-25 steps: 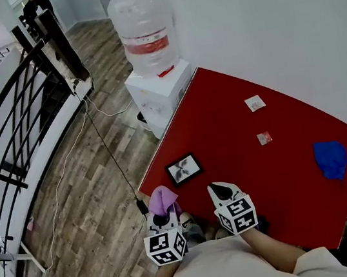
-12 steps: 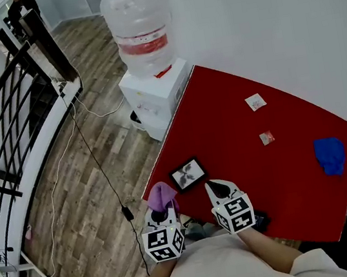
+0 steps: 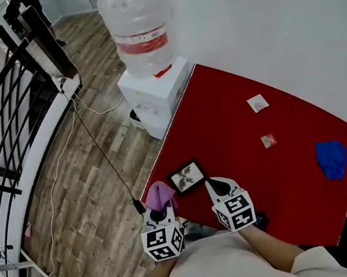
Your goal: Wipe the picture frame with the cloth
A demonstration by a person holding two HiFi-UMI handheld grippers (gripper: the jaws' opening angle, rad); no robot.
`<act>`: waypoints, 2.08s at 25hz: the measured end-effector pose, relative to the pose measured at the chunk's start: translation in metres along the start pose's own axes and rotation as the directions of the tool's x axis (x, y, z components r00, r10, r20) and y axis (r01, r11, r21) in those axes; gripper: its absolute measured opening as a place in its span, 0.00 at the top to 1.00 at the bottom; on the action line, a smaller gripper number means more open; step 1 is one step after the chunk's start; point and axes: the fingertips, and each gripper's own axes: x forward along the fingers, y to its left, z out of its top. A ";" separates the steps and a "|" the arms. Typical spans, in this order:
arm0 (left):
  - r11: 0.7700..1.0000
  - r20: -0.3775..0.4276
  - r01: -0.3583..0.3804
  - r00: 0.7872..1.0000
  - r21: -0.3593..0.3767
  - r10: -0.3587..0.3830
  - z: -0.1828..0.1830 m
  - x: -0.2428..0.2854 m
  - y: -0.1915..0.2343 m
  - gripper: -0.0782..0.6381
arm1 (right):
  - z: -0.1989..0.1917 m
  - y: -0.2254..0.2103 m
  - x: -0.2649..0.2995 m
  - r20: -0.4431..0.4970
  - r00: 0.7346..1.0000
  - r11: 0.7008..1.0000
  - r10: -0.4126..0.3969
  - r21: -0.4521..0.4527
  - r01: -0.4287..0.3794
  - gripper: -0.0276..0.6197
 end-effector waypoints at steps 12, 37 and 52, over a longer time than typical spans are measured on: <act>0.996 -0.087 -0.001 0.996 0.092 0.009 -0.027 0.037 0.007 0.80 | -0.018 -0.013 0.037 -0.046 0.999 1.000 0.019 -0.011 -0.020 0.95; 0.529 -0.657 0.524 0.749 0.667 0.086 -0.149 0.162 0.029 0.80 | -0.051 -0.037 0.049 -0.068 0.998 0.999 0.016 0.043 -0.013 0.95; 0.450 -0.657 0.546 0.743 0.707 0.131 -0.165 0.134 0.009 0.80 | -0.056 -0.036 0.051 -0.068 0.997 0.998 0.041 0.056 -0.037 0.95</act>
